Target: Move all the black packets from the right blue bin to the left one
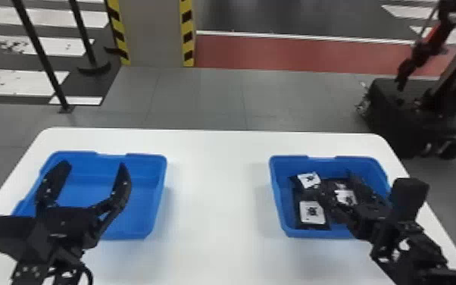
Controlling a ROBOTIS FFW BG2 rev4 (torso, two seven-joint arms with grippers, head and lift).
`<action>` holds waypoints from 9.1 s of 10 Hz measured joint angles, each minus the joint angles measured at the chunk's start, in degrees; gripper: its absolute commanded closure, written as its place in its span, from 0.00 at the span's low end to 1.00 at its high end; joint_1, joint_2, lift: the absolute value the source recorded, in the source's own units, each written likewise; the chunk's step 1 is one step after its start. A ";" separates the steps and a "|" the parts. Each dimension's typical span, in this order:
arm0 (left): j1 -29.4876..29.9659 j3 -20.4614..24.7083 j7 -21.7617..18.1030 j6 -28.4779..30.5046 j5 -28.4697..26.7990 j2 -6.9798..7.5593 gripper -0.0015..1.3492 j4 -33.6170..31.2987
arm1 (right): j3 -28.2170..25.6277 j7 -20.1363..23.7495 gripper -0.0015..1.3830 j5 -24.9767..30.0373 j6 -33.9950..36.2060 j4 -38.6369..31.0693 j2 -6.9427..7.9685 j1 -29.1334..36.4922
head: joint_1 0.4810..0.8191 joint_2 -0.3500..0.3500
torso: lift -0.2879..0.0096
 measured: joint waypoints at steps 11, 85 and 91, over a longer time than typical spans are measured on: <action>0.69 -0.08 -0.09 -0.04 0.29 0.00 0.07 0.00 | 0.36 4.09 0.66 3.32 6.34 11.54 0.46 -9.44 | 0.63 0.43 | 0.60; -4.19 -2.86 -3.75 -5.52 12.14 0.09 0.19 9.00 | 2.56 -11.51 0.16 -6.38 44.10 -11.88 1.51 -4.94 | 0.63 0.48 | 0.60; -3.98 -2.39 -3.77 -5.90 11.81 0.02 0.19 9.00 | 2.50 -12.51 0.80 -8.95 48.83 -10.82 1.89 -6.12 | 0.63 0.51 | 0.60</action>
